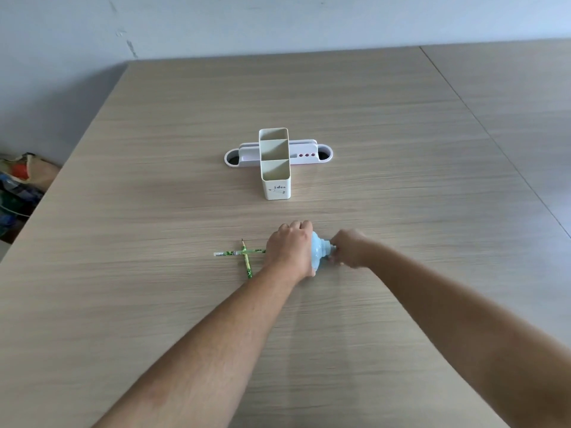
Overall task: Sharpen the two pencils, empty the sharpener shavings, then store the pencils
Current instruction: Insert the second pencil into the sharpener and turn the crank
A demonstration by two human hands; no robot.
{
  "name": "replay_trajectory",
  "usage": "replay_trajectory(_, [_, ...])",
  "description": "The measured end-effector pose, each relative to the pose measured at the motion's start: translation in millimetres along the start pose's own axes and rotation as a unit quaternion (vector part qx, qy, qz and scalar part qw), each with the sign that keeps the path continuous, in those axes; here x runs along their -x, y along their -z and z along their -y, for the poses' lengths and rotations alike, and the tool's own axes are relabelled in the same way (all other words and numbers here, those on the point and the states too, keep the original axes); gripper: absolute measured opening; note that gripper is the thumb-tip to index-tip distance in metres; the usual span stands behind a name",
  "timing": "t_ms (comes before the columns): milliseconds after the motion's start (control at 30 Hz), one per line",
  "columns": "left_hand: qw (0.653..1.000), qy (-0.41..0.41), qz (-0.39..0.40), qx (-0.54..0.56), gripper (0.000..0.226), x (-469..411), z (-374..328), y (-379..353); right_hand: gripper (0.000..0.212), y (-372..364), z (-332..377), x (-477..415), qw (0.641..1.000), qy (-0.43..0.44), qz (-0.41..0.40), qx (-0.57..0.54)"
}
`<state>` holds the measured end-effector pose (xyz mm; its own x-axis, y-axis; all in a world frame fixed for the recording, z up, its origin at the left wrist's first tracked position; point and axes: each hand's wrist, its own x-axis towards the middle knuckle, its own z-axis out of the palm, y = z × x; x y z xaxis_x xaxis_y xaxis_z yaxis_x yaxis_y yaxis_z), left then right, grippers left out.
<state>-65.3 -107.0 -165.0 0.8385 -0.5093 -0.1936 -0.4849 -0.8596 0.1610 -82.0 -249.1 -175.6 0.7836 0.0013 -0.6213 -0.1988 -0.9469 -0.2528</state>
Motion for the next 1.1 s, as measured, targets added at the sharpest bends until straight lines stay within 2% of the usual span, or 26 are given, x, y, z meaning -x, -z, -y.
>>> replay_trajectory(67, [1.000,-0.004,0.000,0.001,0.072,0.2,0.4,-0.9,0.021,2.3,-8.1,22.3,0.993,0.039,0.104,-0.050])
replay_trajectory(133, [1.000,-0.012,-0.008,-0.001,0.069,0.9,1.3,-0.8,0.023,30.2,-9.9,40.2,0.982,0.096,0.140,-0.084])
replay_trajectory(167, [1.000,-0.014,-0.011,-0.004,0.069,1.3,1.4,-0.5,0.024,45.1,-10.1,41.4,0.983,0.101,0.109,-0.112])
replay_trajectory(233, [1.000,-0.014,-0.007,-0.009,0.072,1.7,0.7,-0.4,0.021,63.0,-11.1,25.5,0.986,0.085,-0.005,-0.145])
replay_trajectory(300, [1.000,-0.012,-0.002,-0.011,0.074,1.0,-0.1,-0.7,0.021,54.5,-5.4,4.5,0.992,0.053,-0.075,-0.088])
replay_trajectory(333, [1.000,-0.009,-0.001,-0.009,0.074,0.6,0.0,-0.5,0.023,40.5,-2.0,-3.0,0.995,0.030,-0.084,-0.044])
replay_trajectory(400, [1.000,-0.002,0.002,-0.002,0.073,-0.8,0.2,-0.3,0.024,10.3,0.8,0.2,0.999,-0.001,-0.040,-0.014])
replay_trajectory(500, [1.000,-0.005,0.005,-0.003,0.072,-1.1,0.5,-1.1,0.020,8.8,-6.7,30.2,0.990,0.044,0.118,-0.068])
replay_trajectory(533, [1.000,-0.008,0.001,-0.004,0.072,-0.5,0.8,-1.4,0.020,20.6,-8.7,37.7,0.984,0.075,0.140,-0.077])
replay_trajectory(567, [1.000,-0.011,-0.004,-0.005,0.071,-0.1,1.2,-1.4,0.020,35.4,-9.4,41.4,0.983,0.093,0.128,-0.093])
replay_trajectory(667, [1.000,-0.011,-0.005,-0.012,0.071,1.0,0.6,-0.7,0.020,62.5,-9.1,21.8,0.989,0.079,-0.018,-0.125])
replay_trajectory(767, [1.000,-0.007,-0.002,-0.011,0.071,-0.4,0.6,-1.2,0.025,36.7,-2.1,-4.0,0.993,0.028,-0.094,-0.069])
replay_trajectory(867, [1.000,0.000,0.003,-0.001,0.070,-2.2,0.5,-1.2,0.023,-5.4,-5.7,1.4,0.998,-0.002,-0.035,-0.053])
replay_trajectory(967, [1.000,-0.003,-0.001,0.003,0.070,-1.7,1.7,-2.2,0.022,3.8,-10.0,31.2,0.991,0.054,0.098,-0.070])
replay_trajectory(1000, [1.000,-0.006,-0.007,0.003,0.068,-1.4,2.0,-2.5,0.022,18.2,-9.7,37.9,0.987,0.080,0.116,-0.078])
replay_trajectory(1033, [1.000,-0.009,-0.012,0.001,0.067,-1.2,2.0,-3.0,0.021,33.9,-9.7,39.8,0.985,0.099,0.108,-0.093])
replay_trajectory(1100, [1.000,-0.010,-0.013,-0.003,0.069,-0.6,1.4,-2.8,0.019,59.1,-11.0,28.7,0.986,0.102,0.035,-0.124])
